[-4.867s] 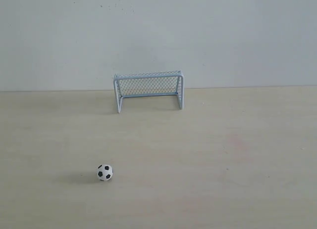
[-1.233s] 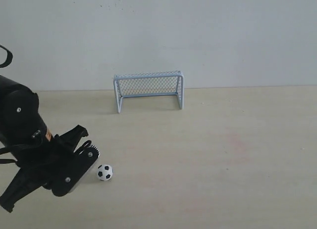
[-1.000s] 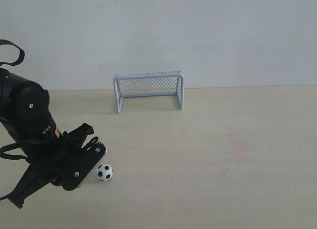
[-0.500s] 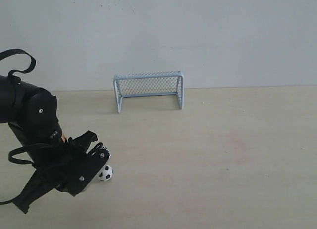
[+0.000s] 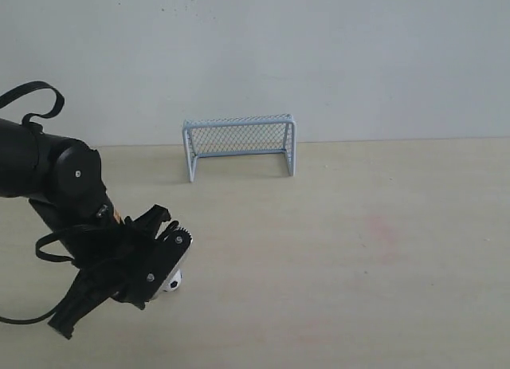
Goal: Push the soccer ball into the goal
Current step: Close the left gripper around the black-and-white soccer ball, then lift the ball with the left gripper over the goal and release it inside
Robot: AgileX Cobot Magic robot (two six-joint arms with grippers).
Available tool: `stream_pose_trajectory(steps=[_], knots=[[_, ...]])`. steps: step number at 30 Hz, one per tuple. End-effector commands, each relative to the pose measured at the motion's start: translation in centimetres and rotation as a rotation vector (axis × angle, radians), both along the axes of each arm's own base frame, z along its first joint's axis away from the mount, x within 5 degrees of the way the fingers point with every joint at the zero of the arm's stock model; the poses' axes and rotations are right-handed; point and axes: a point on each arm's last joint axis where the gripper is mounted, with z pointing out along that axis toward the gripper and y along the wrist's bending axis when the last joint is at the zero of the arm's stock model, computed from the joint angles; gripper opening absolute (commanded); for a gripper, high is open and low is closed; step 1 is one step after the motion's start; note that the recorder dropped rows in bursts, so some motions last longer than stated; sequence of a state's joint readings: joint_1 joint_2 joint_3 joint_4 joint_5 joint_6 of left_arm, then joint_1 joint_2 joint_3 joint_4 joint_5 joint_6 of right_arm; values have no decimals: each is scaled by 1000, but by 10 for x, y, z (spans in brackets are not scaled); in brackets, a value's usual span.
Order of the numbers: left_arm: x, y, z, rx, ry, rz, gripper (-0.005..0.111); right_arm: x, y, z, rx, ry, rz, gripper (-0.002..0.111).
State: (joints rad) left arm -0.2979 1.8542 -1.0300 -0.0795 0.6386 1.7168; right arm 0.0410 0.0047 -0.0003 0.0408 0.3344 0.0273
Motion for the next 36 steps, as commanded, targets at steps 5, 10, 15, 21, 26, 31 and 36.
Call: stream_pose_trajectory(steps=[5,10,15,21,26,31,36], knots=[[17,-11,-5,-25,73,18,4,0,0,1,-1,-9,0,0],[13,-8,-5,2,113,4,4,0,0,1,-1,-9,0,0],[13,-8,-5,2,120,26,4,0,0,1,-1,-9,0,0],[8,-5,-5,27,170,59,4,0,0,1,-1,-9,0,0],[7,-5,-5,31,185,59,4,0,0,1,-1,-9,0,0],[28,-8,-4,12,-53,-39,4,0,0,1,-1,-9,0,0],[81,-22,38,-298,-639,247,4,0,0,1,-1,-9,0,0]])
